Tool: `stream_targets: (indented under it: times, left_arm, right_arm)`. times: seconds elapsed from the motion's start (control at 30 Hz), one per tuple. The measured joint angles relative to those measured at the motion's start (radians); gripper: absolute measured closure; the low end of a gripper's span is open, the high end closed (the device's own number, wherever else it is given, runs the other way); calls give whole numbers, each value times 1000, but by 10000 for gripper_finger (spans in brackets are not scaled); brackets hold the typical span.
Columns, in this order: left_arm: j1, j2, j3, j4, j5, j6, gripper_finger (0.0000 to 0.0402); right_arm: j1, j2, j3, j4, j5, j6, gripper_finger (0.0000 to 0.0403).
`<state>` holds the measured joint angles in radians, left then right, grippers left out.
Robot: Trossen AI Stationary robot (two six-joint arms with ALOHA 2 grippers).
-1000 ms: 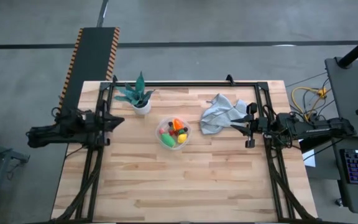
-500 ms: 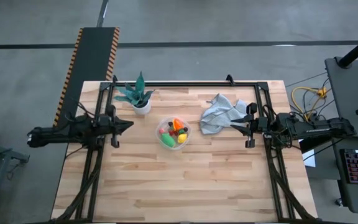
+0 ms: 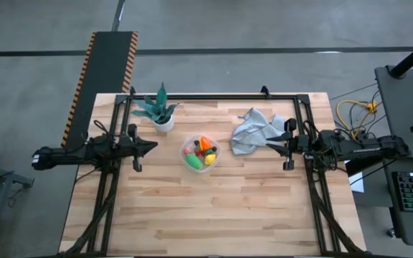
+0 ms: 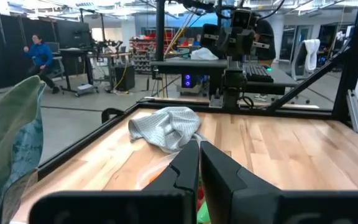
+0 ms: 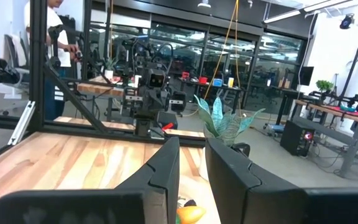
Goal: Pick and placing Produce into tupperware
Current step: Return to Home Position
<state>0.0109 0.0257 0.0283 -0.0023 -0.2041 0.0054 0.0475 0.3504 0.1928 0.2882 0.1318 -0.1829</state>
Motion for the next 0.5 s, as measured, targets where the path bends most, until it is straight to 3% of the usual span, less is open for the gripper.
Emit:
stream_targets:
  times: [0.2,0.33,0.5]
  left_arm:
    - [0,5,0,-1,-1,-1,401]
    - [0,10,-1,-1,-10,0,401]
    - [0,13,-1,-2,-14,-1,401]
  right_arm:
    - [0,0,0,0,-13,65,332]
    - [0,0,0,-17,-106,82,335]
    - [0,-1,0,-57,-129,73,367]
